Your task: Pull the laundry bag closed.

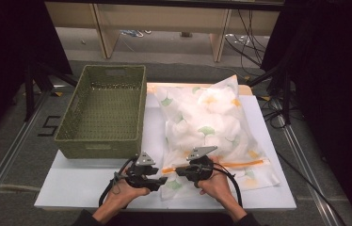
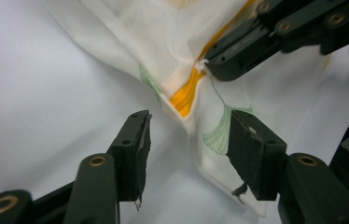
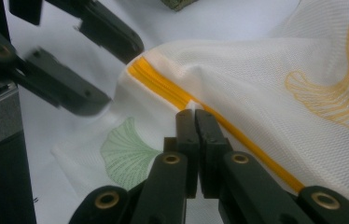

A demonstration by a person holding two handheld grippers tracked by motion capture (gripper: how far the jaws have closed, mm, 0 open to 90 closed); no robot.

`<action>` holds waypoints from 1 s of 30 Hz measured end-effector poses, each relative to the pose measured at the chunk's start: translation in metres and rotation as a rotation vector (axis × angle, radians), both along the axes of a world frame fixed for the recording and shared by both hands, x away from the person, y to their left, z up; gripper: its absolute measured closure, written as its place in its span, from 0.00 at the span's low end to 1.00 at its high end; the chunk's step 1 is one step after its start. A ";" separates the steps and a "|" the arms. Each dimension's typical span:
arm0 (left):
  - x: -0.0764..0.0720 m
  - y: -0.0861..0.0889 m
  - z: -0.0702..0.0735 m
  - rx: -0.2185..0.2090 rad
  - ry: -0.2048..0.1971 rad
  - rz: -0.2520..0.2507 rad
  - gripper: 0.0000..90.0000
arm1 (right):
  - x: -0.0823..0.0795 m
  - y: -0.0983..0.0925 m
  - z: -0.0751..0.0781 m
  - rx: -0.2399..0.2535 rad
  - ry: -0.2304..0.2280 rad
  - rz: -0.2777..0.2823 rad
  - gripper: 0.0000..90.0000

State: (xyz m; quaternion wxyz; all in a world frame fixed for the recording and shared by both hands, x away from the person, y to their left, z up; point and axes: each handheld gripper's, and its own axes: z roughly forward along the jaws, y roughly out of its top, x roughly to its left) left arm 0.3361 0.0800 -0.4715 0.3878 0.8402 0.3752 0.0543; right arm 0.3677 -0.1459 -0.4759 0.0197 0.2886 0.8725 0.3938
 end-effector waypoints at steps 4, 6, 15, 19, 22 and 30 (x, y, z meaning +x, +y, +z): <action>0.012 0.001 -0.009 -0.018 0.043 0.010 0.61 | 0.001 -0.001 0.001 -0.003 -0.025 0.019 1.00; 0.015 0.001 -0.011 -0.109 0.059 0.019 0.72 | 0.001 0.000 0.002 0.002 -0.029 0.018 1.00; 0.007 -0.007 -0.001 -0.097 -0.037 -0.021 0.91 | -0.001 -0.003 0.006 -0.024 -0.054 -0.005 1.00; 0.006 -0.008 -0.001 -0.078 -0.049 -0.037 0.92 | -0.002 -0.003 0.007 -0.031 -0.051 -0.021 1.00; 0.006 -0.007 -0.001 -0.072 -0.054 -0.038 0.92 | -0.003 -0.004 0.007 -0.033 -0.052 -0.012 1.00; 0.006 -0.006 -0.003 -0.011 -0.071 -0.054 0.80 | -0.001 -0.004 0.007 -0.022 -0.053 -0.001 1.00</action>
